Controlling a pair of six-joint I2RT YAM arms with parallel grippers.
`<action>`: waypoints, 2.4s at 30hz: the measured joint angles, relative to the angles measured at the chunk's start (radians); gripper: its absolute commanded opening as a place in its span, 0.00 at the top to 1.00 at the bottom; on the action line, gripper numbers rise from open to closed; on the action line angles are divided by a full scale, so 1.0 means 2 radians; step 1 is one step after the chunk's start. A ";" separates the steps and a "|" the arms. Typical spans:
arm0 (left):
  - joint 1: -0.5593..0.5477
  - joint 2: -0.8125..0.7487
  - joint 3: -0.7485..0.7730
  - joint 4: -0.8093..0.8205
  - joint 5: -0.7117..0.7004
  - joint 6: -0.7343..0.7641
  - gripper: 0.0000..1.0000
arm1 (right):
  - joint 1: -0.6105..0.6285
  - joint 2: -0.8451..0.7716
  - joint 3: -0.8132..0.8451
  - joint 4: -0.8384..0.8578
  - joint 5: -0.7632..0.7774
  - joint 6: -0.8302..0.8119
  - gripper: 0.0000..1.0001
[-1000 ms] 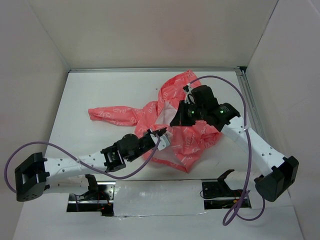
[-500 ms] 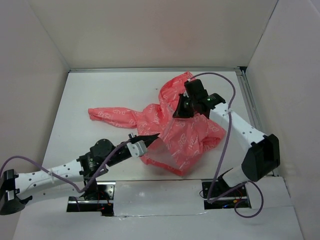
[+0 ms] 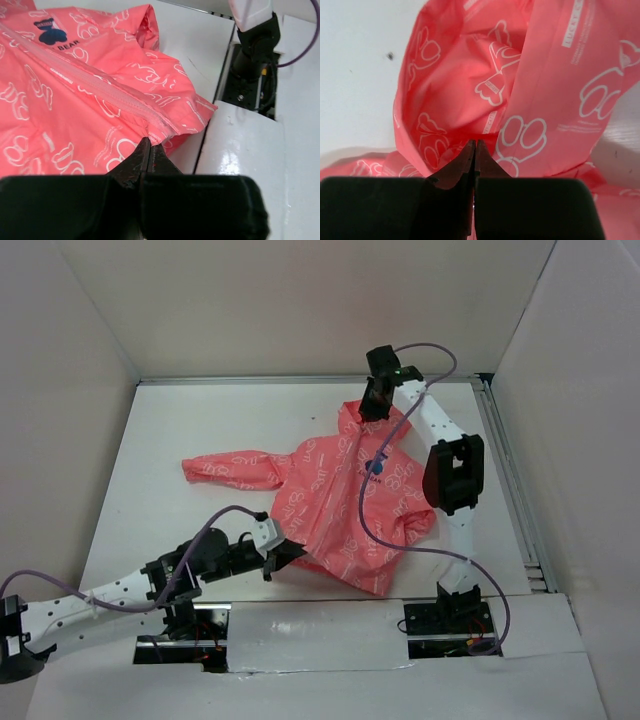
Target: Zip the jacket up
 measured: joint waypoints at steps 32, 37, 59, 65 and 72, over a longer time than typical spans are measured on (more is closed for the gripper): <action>0.333 0.544 0.391 -0.159 0.016 -0.148 0.01 | -0.117 -0.321 -0.545 0.160 -0.011 -0.100 0.02; 0.323 0.590 0.388 -0.168 0.011 -0.109 0.09 | -0.117 -0.290 -0.553 0.160 -0.007 -0.084 0.54; 0.390 0.791 0.656 -0.288 0.006 -0.115 0.38 | -0.106 -0.183 -0.392 0.170 0.097 -0.135 0.94; 0.408 0.783 0.657 -0.289 0.010 -0.096 0.01 | -0.093 -0.181 -0.299 0.160 0.130 -0.160 0.00; 0.398 0.695 0.628 -0.303 -0.003 -0.108 0.01 | -0.096 -0.355 -0.437 0.137 0.121 -0.072 0.00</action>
